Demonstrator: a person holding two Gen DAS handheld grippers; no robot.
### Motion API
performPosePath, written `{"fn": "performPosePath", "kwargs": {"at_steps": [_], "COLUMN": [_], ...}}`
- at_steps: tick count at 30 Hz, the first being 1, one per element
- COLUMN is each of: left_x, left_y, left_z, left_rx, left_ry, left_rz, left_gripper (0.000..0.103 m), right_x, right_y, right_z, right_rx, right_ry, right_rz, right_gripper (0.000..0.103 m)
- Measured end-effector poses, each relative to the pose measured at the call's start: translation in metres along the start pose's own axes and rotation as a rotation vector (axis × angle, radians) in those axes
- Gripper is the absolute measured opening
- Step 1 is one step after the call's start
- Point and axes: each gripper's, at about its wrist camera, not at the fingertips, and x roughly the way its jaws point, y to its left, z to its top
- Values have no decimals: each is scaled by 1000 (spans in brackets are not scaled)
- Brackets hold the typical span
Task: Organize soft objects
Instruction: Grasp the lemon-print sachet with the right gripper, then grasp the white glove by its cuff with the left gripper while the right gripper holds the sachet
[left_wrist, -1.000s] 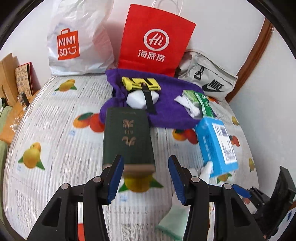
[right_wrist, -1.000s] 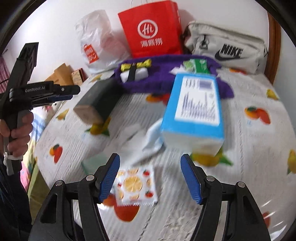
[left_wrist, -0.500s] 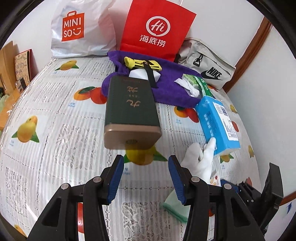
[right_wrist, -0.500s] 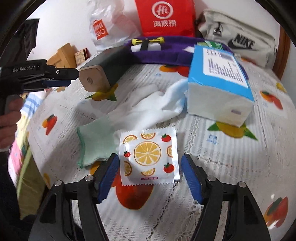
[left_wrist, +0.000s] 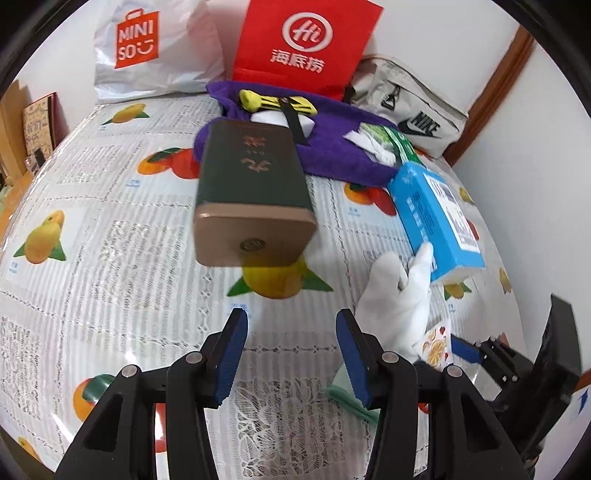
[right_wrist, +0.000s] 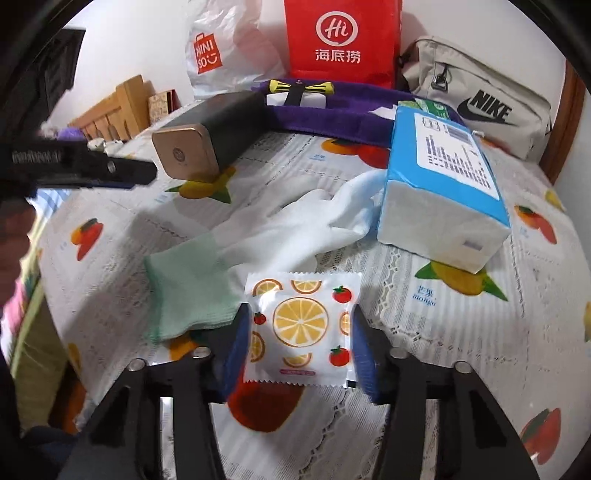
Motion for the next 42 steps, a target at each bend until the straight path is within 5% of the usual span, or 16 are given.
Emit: {"fn": "performPosePath", "kwargs": {"at_steps": [6, 12, 14, 20, 30, 33, 36, 40, 42], "left_x": [18, 40, 44, 54, 70, 71, 67, 59, 56], "left_y": [-14, -36, -45, -74, -109, -112, -107, -86, -72], "left_z": [-6, -12, -12, -14, -20, -23, -23, -19, -17], "left_rx": [41, 91, 119, 196, 284, 330, 332, 269, 224], "left_ry": [40, 92, 93, 120, 56, 22, 8, 4, 14], "left_rz": [-19, -60, -78, -131, 7, 84, 84, 64, 36], "left_gripper": [48, 49, 64, 77, 82, 68, 57, 20, 13], "right_x": [-17, -35, -39, -53, -48, -48, -45, -42, -40], "right_y": [-12, -31, -40, -65, -74, -75, -73, -71, -70], "right_z": [-5, -14, -18, -25, -30, -33, -34, -34, -33], "right_rx": [56, 85, 103, 184, 206, 215, 216, 228, 234], "right_ry": [-45, -77, -80, -100, -77, -70, -62, -57, -50], "right_rz": [40, -13, -31, 3, -16, -5, -1, 6, 3], "right_gripper": [49, 49, 49, 49, 49, 49, 49, 49, 49]}}
